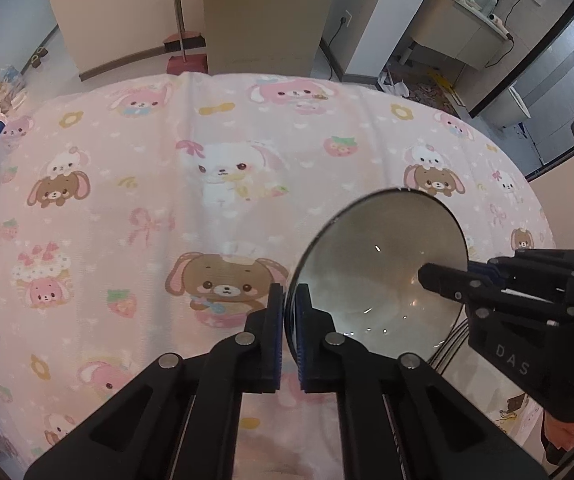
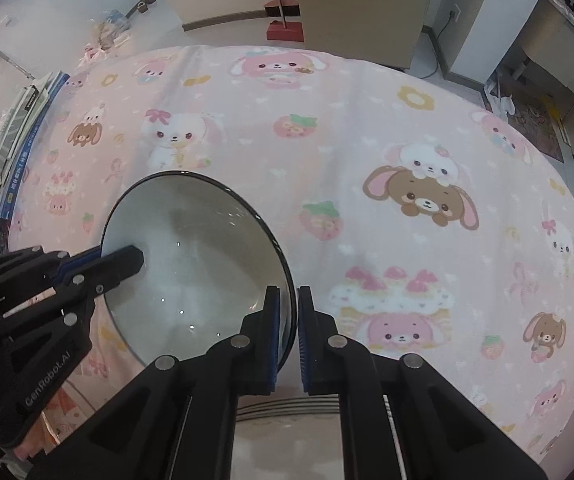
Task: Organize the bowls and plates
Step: 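Carry the white bowl toward the nested pink bowls with both tools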
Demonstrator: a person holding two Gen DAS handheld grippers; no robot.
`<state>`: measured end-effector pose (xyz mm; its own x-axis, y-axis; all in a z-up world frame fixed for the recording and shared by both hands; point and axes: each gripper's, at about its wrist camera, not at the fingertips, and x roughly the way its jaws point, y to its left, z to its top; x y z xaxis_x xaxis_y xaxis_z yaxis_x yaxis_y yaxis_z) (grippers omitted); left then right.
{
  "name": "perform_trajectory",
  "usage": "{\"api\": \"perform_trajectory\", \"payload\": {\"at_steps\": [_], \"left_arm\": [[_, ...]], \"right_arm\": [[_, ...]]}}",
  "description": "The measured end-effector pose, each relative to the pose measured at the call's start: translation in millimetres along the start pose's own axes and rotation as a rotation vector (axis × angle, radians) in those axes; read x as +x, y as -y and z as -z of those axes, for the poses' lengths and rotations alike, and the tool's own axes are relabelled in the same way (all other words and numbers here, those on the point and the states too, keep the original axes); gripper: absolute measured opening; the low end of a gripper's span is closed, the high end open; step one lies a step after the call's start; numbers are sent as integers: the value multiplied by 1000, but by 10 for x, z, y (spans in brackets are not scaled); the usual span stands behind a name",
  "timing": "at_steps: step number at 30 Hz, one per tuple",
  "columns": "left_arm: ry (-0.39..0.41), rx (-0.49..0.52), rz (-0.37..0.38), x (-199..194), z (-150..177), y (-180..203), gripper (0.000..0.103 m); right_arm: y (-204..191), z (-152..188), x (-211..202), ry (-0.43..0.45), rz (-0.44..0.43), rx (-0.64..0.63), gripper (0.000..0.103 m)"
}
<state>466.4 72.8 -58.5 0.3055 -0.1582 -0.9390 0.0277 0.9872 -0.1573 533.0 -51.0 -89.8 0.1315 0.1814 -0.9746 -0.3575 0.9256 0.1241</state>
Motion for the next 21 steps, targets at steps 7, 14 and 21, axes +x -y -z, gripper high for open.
{"api": "perform_trajectory", "payload": {"at_steps": [7, 14, 21], "left_arm": [[66, 31, -26, -309, 64, 64, 3], [153, 33, -25, -735, 207, 79, 3], [227, 35, -48, -1155, 419, 8, 4]], "right_arm": [[-67, 54, -266, 47, -2, -5, 9], [-199, 204, -676, 112, -25, -35, 9], [-433, 373, -1013, 157, -60, -69, 9]]}}
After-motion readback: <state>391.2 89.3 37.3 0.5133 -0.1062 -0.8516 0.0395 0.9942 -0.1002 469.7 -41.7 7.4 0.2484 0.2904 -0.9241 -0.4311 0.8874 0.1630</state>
